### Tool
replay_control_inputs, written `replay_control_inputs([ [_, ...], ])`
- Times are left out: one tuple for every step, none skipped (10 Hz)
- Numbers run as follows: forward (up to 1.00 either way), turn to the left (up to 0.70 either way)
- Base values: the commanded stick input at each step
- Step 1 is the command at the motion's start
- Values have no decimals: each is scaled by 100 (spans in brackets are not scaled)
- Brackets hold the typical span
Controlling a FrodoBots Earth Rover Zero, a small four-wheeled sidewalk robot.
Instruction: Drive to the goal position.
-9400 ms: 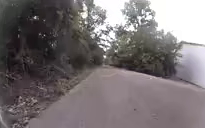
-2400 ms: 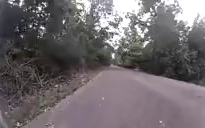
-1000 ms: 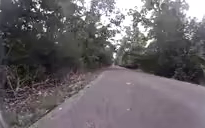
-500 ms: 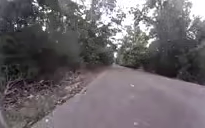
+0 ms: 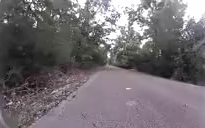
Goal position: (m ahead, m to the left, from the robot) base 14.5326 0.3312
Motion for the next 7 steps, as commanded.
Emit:
replay_control_inputs([
  [70,0],
  [70,0],
  [70,0],
  [70,0],
  [70,0],
  [70,0],
  [70,0],
])
